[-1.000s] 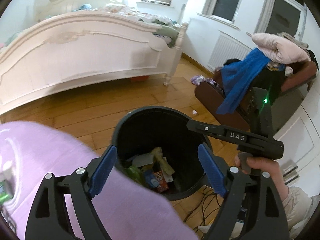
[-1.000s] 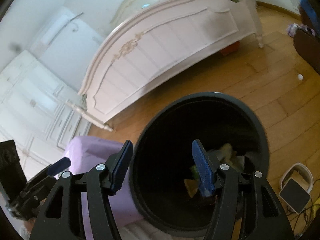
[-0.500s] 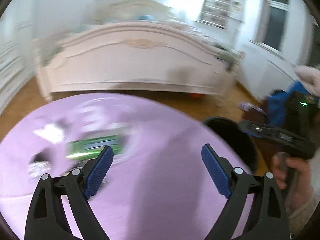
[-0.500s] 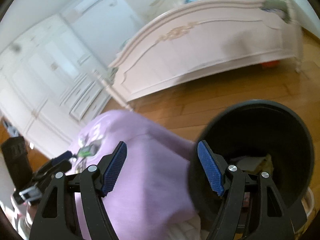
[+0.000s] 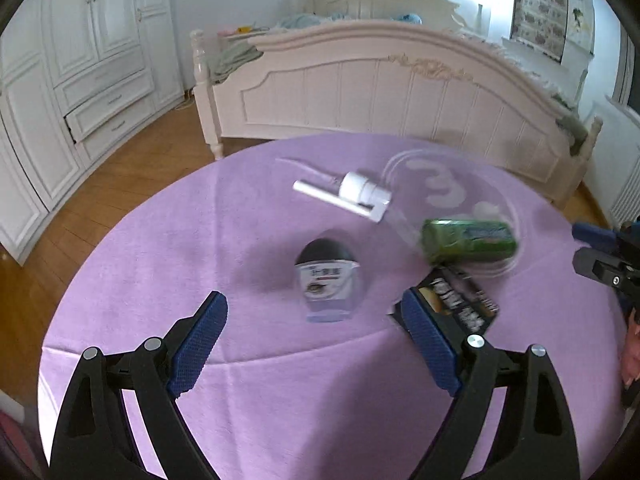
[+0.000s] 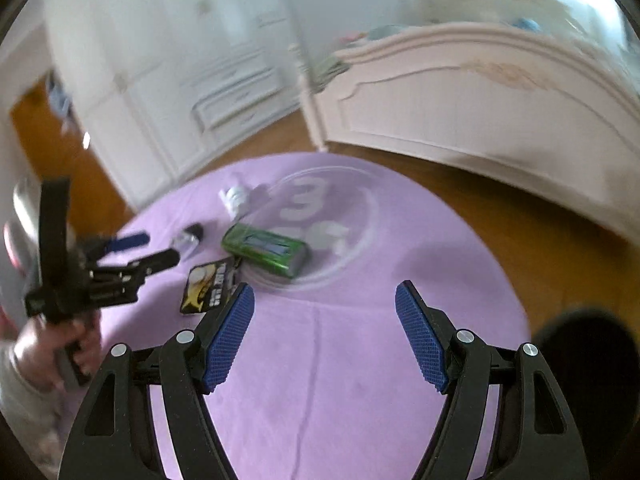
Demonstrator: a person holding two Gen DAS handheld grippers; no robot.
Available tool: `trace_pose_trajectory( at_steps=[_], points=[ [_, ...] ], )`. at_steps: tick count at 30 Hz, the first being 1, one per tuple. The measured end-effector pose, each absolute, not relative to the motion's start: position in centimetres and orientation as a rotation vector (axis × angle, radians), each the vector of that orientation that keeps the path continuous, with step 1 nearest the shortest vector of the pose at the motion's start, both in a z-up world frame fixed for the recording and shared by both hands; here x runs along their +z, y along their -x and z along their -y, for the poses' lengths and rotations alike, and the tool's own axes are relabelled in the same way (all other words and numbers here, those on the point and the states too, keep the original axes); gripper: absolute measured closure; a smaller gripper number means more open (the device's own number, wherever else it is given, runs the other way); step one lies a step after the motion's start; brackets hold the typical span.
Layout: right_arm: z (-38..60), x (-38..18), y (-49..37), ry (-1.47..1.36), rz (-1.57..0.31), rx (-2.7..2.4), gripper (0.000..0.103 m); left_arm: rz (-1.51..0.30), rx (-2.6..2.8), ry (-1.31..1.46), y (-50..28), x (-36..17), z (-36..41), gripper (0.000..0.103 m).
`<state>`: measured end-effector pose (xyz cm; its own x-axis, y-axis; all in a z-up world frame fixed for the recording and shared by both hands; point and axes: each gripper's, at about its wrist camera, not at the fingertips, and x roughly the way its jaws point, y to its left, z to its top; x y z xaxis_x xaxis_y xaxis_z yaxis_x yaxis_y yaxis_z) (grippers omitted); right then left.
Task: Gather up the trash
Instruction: 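Grasp the eye-drop bottle with left tool while right tool grasps green gum tin, then carry the eye-drop bottle and gum tin over the black bin with both tools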
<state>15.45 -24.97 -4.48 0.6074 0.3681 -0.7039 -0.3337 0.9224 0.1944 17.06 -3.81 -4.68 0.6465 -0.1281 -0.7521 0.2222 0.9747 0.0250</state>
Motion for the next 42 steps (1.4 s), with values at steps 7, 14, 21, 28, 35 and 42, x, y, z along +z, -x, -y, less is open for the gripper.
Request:
trace_pose_trajectory(
  at_steps=[7,14,21,28,35,42],
  points=[
    [19.8,-5.3,-18.6,0.214,-0.81,0.47,0.03,-0.888,-0.228,-0.149,-17.4,-5.6,3.6,0.037],
    [15.9,-7.1,-21.5,0.364,-0.851,0.547,0.041,-0.884,-0.23,-0.149,-17.2,-5.7,2.9,0.044],
    [16.8,-7.4,-23.0,0.241,-0.933,0.577,0.065,-0.875,-0.232,-0.132,-17.3,-5.4,2.2,0.063],
    [19.7,-6.7,-21.2,0.023,-0.954,0.59,0.071,-0.869,-0.277,-0.066,-16.7,-5.1,1.5,0.063],
    [23.3,-5.2,-18.2,-0.22,-0.911,0.608,0.071,-0.816,-0.319,-0.056,-14.5,-3.3,2.6,0.063],
    [28.3,-4.2,-14.6,-0.406,-0.831,0.581,0.071,-0.766,-0.441,-0.089,-12.7,-0.9,7.6,0.063]
  ],
)
